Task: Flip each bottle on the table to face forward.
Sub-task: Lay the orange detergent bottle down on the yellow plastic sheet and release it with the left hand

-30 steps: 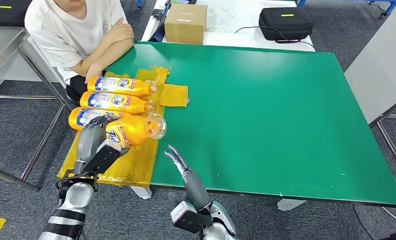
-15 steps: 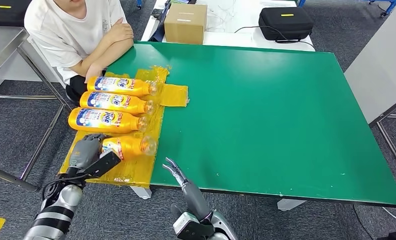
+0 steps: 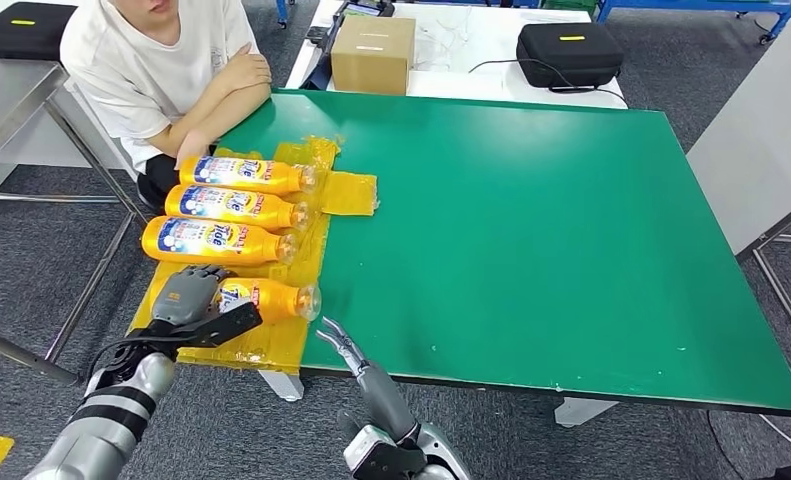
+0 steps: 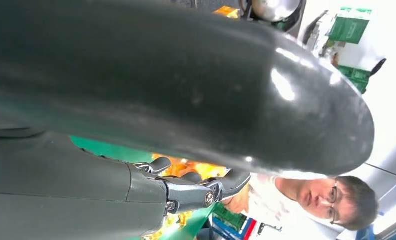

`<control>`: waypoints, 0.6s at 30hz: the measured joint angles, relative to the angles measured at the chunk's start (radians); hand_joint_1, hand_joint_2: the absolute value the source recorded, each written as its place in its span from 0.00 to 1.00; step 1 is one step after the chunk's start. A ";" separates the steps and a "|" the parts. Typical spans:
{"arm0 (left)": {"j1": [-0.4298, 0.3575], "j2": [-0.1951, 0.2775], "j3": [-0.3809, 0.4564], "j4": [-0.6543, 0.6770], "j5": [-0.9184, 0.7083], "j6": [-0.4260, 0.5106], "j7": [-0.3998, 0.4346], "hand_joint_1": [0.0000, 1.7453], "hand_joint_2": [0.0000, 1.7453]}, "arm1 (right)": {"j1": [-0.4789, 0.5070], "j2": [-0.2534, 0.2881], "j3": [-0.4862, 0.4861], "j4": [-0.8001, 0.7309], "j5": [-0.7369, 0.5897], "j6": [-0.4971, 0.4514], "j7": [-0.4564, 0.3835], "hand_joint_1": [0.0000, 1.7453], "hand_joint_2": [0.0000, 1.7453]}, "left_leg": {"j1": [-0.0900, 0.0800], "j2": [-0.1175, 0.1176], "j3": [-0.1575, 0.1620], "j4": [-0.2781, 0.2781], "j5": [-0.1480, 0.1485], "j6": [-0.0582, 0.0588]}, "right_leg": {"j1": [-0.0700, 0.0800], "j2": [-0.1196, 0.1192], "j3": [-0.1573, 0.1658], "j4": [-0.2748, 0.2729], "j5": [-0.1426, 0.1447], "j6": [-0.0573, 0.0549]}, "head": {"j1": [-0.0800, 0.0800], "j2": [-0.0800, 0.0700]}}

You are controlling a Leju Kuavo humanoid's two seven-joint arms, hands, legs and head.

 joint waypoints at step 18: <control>-0.120 -0.021 -0.015 0.197 0.099 -0.209 -0.104 0.00 1.00 | -0.021 0.000 0.010 0.007 -0.038 0.013 0.000 0.00 0.00 | 0.000 -0.010 0.022 -0.001 -0.003 -0.001 | 0.000 -0.010 0.023 0.001 -0.013 0.000 | 0.000 0.000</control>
